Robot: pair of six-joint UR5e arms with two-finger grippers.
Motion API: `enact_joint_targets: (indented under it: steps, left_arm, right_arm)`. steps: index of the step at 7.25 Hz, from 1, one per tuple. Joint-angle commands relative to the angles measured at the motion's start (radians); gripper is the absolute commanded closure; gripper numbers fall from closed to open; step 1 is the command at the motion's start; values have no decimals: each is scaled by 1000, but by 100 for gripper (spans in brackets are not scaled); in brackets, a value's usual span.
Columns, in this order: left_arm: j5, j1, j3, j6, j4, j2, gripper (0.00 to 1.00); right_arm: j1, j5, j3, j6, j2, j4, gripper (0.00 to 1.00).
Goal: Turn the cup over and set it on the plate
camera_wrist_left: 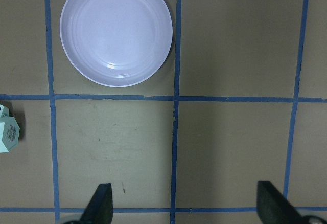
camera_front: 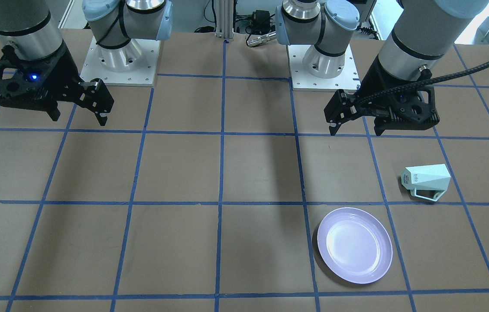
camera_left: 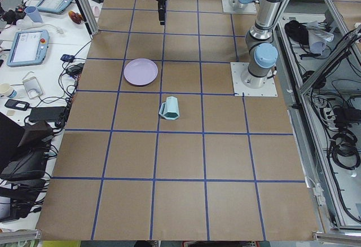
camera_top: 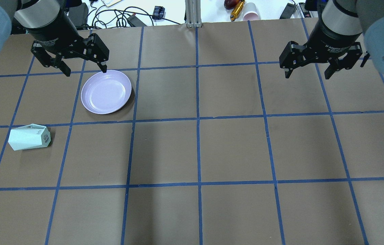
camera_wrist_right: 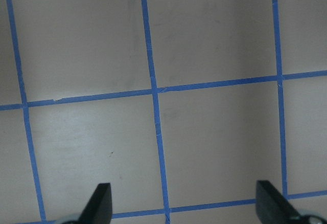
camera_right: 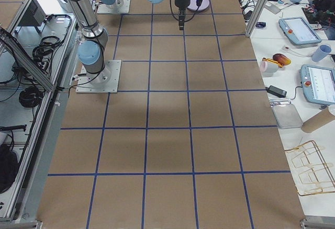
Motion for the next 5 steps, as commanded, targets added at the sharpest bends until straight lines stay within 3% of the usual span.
enact_joint_targets:
  steps: [1,5]
  left_arm:
    - [0,2,0,0,2,2,0]
    - [-1,29,-2,0,-4,2,0]
  right_arm:
    - [0,0,0,0,0,0,0]
    - [0,0,0,0,-1,0,0]
